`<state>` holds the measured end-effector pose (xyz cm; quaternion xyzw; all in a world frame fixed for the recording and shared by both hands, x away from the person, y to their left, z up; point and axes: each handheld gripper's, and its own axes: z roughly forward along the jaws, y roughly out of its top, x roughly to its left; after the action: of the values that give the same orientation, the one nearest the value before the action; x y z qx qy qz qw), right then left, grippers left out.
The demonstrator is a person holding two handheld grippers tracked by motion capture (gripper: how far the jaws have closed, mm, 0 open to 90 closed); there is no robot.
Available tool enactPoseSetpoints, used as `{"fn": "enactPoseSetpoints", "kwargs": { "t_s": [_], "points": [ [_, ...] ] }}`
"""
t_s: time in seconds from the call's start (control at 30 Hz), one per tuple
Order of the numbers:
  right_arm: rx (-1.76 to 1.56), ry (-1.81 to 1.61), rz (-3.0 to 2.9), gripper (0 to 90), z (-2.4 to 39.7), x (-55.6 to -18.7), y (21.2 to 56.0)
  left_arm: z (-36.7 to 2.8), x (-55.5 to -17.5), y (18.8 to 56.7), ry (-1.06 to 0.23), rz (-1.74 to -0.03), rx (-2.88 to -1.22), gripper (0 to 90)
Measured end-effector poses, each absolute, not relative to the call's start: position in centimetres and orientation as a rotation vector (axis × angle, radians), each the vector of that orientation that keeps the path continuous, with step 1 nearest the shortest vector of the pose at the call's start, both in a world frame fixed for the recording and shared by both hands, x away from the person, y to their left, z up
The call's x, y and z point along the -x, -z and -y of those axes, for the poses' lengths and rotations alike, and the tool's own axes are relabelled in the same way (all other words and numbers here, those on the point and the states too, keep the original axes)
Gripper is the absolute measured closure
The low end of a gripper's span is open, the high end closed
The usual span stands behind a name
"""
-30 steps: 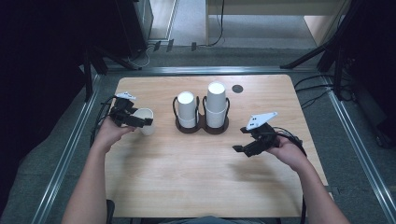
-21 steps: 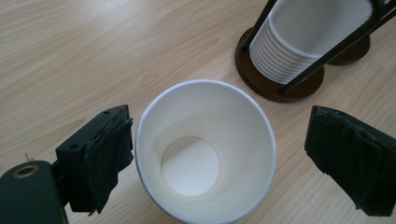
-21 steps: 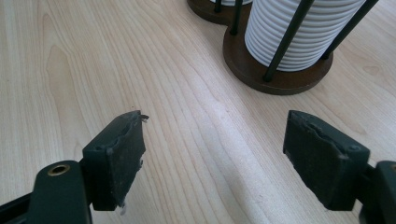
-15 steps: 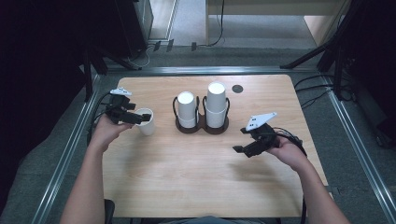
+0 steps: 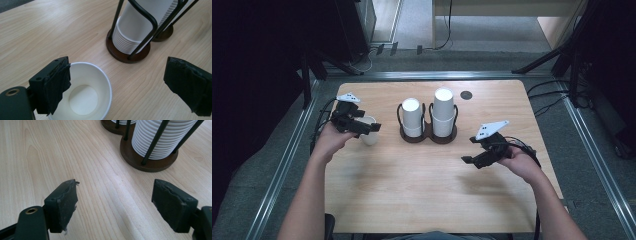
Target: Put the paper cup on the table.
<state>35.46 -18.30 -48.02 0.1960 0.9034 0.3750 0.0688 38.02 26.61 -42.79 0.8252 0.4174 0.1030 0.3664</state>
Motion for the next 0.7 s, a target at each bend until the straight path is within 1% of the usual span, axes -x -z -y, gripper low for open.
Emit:
{"fn": "enactPoseSetpoints", "kwargs": {
  "t_s": [0.27, 0.3, 0.33, 0.37, 0.53, 0.7],
  "points": [
    [-0.587, -1.130, -2.721, 20.7, 18.4, -35.5, 48.0, -25.1, -37.6, 43.0, -0.254, -1.012, -2.127, 7.2],
    [-0.586, -1.130, -2.721, 20.6, 18.4, -35.5, 48.0, -24.8, -37.5, 43.1, -0.246, -1.003, -2.132, 6.1],
    [-0.585, -1.128, -2.722, 20.7, 18.4, -35.5, 48.0, -24.4, -37.5, 43.1, -0.247, -0.999, -2.141, 2.4],
    [-0.585, -1.128, -2.723, 20.7, 18.4, -35.5, 48.0, -24.2, -37.4, 43.2, -0.250, -0.988, -2.150, 1.1],
    [-0.581, -1.130, -2.715, 20.7, 18.4, -35.5, 47.9, -23.1, -37.0, 43.4, -0.225, -0.950, -2.139, 1.1],
    [-0.578, -1.131, -2.709, 20.7, 18.4, -35.4, 47.8, -22.3, -36.5, 43.7, -0.234, -0.920, -2.133, 1.1]
  ]
}}
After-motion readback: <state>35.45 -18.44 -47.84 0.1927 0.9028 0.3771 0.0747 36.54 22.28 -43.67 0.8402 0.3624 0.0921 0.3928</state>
